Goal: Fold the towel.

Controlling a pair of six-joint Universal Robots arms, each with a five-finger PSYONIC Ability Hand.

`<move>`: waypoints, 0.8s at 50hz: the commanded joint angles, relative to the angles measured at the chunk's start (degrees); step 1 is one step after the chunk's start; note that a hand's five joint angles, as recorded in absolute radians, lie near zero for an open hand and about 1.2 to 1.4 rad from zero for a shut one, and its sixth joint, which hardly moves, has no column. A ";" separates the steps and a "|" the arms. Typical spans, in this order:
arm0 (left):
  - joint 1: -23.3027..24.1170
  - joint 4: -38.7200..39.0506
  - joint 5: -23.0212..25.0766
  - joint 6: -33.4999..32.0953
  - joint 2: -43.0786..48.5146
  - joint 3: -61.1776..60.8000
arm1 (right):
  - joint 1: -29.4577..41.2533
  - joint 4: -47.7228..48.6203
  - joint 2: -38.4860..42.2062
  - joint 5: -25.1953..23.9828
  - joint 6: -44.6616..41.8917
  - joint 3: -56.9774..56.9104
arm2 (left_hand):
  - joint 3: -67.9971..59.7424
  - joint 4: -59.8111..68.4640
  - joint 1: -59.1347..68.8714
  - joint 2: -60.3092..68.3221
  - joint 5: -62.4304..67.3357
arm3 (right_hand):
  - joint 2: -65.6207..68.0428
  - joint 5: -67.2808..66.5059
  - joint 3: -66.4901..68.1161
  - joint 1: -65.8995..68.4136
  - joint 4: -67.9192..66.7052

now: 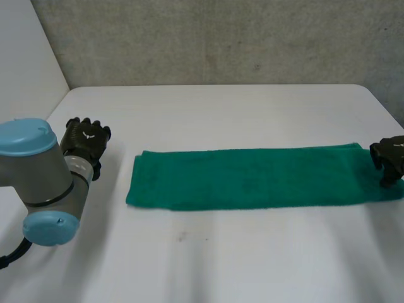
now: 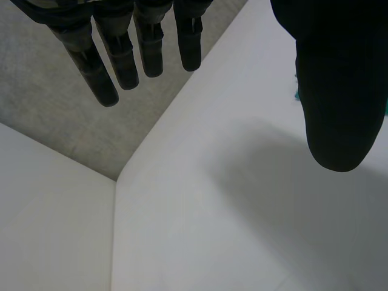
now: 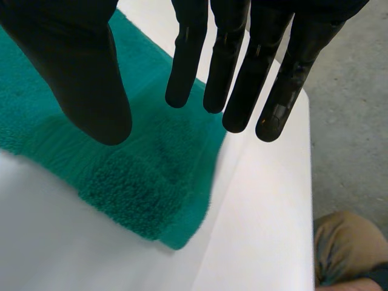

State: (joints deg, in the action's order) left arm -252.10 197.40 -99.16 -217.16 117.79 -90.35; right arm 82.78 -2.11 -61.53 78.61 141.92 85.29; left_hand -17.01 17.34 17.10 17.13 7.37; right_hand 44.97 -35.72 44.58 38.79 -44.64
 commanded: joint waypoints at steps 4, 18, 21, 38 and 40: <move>-0.41 0.00 0.19 -0.02 -0.02 -0.96 | -3.50 0.35 1.24 -2.06 -0.51 0.67 | -2.12 1.79 2.03 2.00 1.75 | 2.29 -1.55 2.68 8.47 -2.62; -0.06 0.00 0.19 -0.02 -0.02 -1.32 | -6.31 3.87 4.67 -2.50 -0.68 0.84 | -2.12 1.79 2.03 2.00 1.75 | 34.94 -34.20 35.33 41.13 -35.27; 0.03 0.00 0.10 -0.02 -0.02 -1.32 | -6.58 4.66 5.02 -1.97 -0.51 0.40 | -1.95 1.63 1.86 1.83 1.59 | 35.03 -34.28 35.42 41.21 -35.36; 0.03 0.00 0.10 -0.02 -2.39 -3.42 | -10.89 6.86 4.40 7.26 -6.22 -8.12 | -0.94 0.62 0.85 0.82 0.58 | 35.03 -34.28 35.42 41.21 -35.36; 0.03 0.00 0.02 -0.02 -2.39 -3.43 | -10.10 6.94 3.36 7.09 -5.96 -8.38 | -0.94 0.62 0.85 0.82 0.58 | 35.03 -34.28 35.42 41.21 -35.36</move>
State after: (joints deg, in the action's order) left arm -252.09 197.40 -99.12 -217.18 116.11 -93.18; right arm 71.67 4.89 -56.64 83.32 138.07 79.17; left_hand -17.00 17.23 16.98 17.12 7.29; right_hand 67.10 -56.57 67.64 56.38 -68.18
